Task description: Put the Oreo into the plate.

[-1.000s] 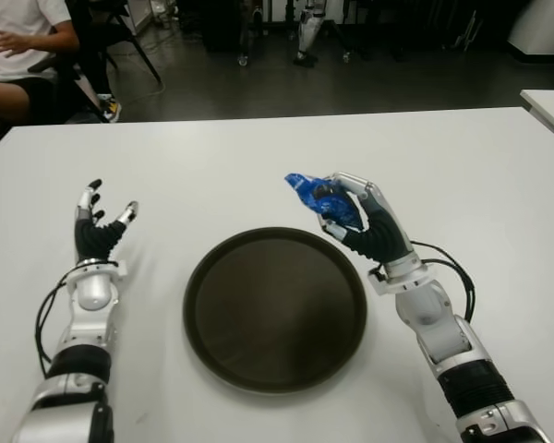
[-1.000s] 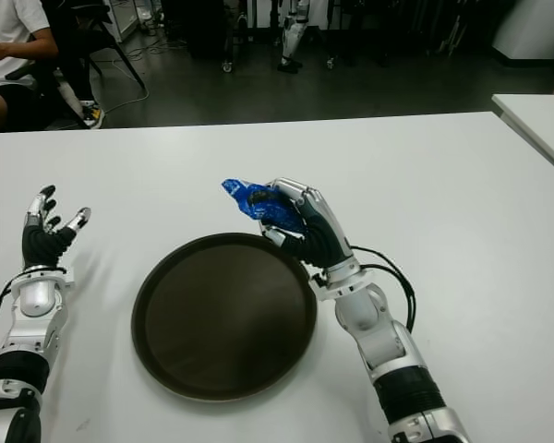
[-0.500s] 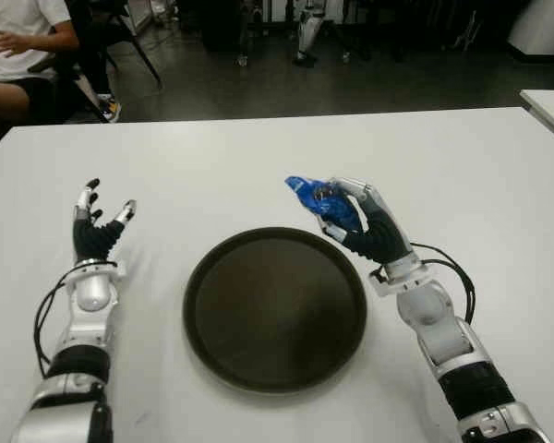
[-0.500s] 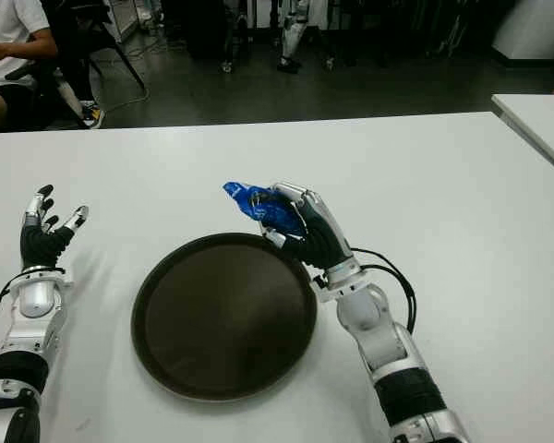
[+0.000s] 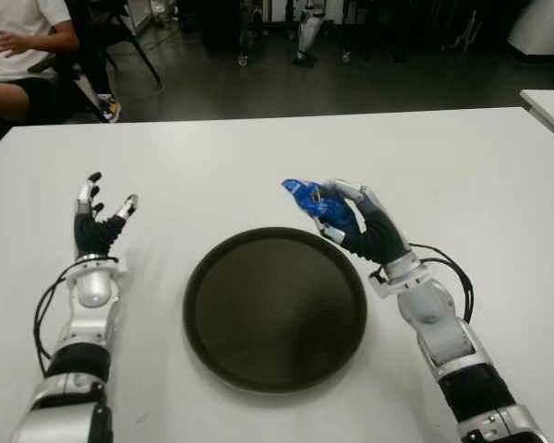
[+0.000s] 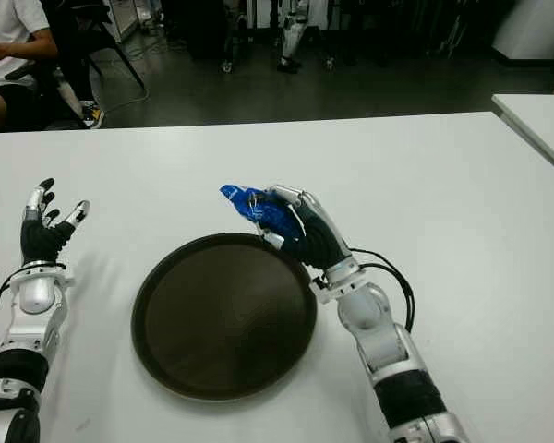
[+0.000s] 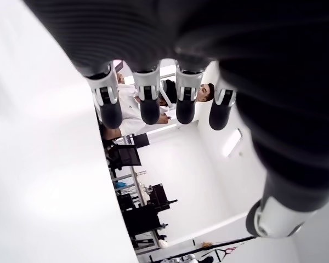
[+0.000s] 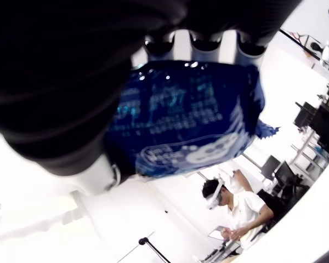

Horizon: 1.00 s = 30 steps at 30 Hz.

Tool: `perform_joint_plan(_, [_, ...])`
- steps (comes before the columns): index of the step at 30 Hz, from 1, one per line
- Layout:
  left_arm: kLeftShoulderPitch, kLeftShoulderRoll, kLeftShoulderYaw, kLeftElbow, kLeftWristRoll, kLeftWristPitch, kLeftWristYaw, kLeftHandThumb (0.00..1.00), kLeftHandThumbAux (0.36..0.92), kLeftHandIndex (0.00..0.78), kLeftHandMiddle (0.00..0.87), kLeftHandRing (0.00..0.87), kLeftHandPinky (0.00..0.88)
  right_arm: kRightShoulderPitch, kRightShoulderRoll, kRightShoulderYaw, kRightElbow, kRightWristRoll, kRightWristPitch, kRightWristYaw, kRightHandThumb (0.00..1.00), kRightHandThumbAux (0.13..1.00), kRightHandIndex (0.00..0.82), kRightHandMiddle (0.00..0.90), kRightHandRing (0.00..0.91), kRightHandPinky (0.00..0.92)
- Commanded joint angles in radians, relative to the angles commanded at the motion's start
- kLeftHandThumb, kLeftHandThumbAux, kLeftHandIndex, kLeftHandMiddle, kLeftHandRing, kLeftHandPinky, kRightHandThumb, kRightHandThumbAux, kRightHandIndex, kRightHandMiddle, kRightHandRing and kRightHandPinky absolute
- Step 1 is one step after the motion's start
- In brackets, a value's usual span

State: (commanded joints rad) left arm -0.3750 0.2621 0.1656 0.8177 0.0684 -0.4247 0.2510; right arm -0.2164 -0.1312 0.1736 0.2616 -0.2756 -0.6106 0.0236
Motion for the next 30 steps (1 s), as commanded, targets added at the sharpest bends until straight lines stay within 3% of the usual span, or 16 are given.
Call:
perform_joint_plan(11, [0.017,-0.007,0.0,-0.049,0.0,0.031,0.005,0.0,0.644,0.0,0.0,0.003,0.01,0.008,0.006,0.006,0.0,0.004,0.022,0.013,0.695,0.721,0.44,0.841,0.845,0.839])
perform_joint_plan(15, [0.027,-0.009,-0.002,-0.074,0.001,0.031,-0.002,0.0,0.644,0.0,0.0,0.003,0.011,0.035,0.021,0.03,-0.017,0.021,0.022,0.032,0.696,0.72,0.44,0.838,0.844,0.839])
perform_joint_plan(19, [0.035,-0.007,-0.007,-0.091,0.005,0.039,-0.011,0.0,0.644,0.0,0.0,0.001,0.005,0.052,0.034,0.06,-0.047,0.064,0.029,0.079,0.698,0.72,0.44,0.836,0.842,0.837])
perform_joint_plan(30, [0.039,-0.006,-0.01,-0.113,0.003,0.06,-0.025,0.0,0.655,0.0,0.0,0.0,0.001,0.049,0.024,0.099,-0.065,0.211,0.072,0.268,0.699,0.72,0.44,0.834,0.836,0.826])
